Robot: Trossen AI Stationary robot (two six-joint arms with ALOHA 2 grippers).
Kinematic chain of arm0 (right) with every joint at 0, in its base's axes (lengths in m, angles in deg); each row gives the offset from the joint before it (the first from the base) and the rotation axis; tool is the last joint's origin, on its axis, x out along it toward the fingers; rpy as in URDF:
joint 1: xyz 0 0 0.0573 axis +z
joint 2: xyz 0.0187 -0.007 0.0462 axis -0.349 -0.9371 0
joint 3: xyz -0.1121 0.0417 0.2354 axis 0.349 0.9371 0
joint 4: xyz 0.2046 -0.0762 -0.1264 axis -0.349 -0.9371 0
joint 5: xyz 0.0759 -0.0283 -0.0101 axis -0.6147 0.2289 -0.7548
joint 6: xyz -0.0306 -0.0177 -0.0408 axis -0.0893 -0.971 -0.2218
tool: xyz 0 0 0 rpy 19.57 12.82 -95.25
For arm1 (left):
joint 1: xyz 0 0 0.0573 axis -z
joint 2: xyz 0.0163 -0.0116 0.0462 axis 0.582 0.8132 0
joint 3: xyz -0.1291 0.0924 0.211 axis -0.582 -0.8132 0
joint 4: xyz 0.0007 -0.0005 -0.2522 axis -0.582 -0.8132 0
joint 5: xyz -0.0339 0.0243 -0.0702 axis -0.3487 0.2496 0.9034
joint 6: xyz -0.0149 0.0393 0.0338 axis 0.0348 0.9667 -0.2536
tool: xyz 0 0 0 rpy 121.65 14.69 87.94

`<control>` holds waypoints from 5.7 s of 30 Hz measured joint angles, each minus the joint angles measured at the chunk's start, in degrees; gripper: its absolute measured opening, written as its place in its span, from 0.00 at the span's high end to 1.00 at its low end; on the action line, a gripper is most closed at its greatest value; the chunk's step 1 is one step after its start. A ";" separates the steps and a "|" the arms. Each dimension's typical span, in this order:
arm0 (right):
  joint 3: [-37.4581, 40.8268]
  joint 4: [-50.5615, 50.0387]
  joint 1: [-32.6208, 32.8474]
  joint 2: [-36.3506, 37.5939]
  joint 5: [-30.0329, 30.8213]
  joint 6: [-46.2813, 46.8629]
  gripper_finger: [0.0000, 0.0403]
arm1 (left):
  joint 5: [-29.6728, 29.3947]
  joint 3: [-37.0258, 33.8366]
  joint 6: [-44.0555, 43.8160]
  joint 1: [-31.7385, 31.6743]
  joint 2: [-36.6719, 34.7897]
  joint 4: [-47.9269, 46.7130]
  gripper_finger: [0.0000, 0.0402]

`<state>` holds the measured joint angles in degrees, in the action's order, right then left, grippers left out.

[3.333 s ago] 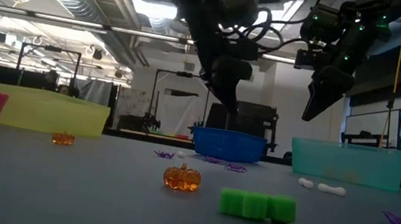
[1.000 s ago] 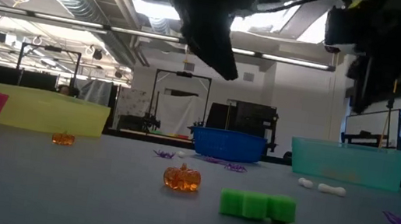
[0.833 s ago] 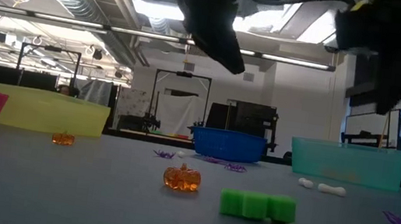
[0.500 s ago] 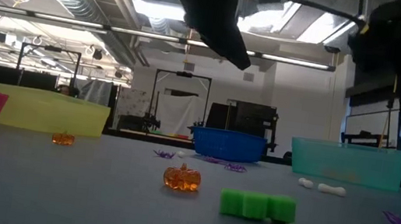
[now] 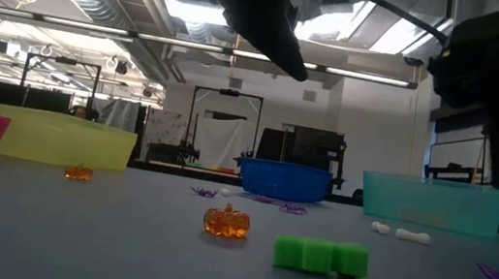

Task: Sort Halloween decoration
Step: Put the purple spider toy into the yellow basket

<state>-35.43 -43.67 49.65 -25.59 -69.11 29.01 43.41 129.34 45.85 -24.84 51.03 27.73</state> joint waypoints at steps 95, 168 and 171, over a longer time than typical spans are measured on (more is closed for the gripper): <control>-0.13 7.29 16.92 -10.93 6.87 25.04 0.79 | 6.78 -9.42 -9.83 4.06 -0.04 -1.20 0.60; -0.13 11.25 16.78 -10.93 16.81 23.62 0.82 | 6.74 -9.42 -9.60 4.02 -0.04 -0.95 0.60; -0.13 11.81 16.62 -10.93 17.78 22.85 0.82 | 6.72 -9.42 -9.35 4.02 -0.04 -0.95 0.60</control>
<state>-35.56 -31.86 66.26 -36.52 -51.33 51.87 50.12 119.92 36.50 -20.82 50.98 26.78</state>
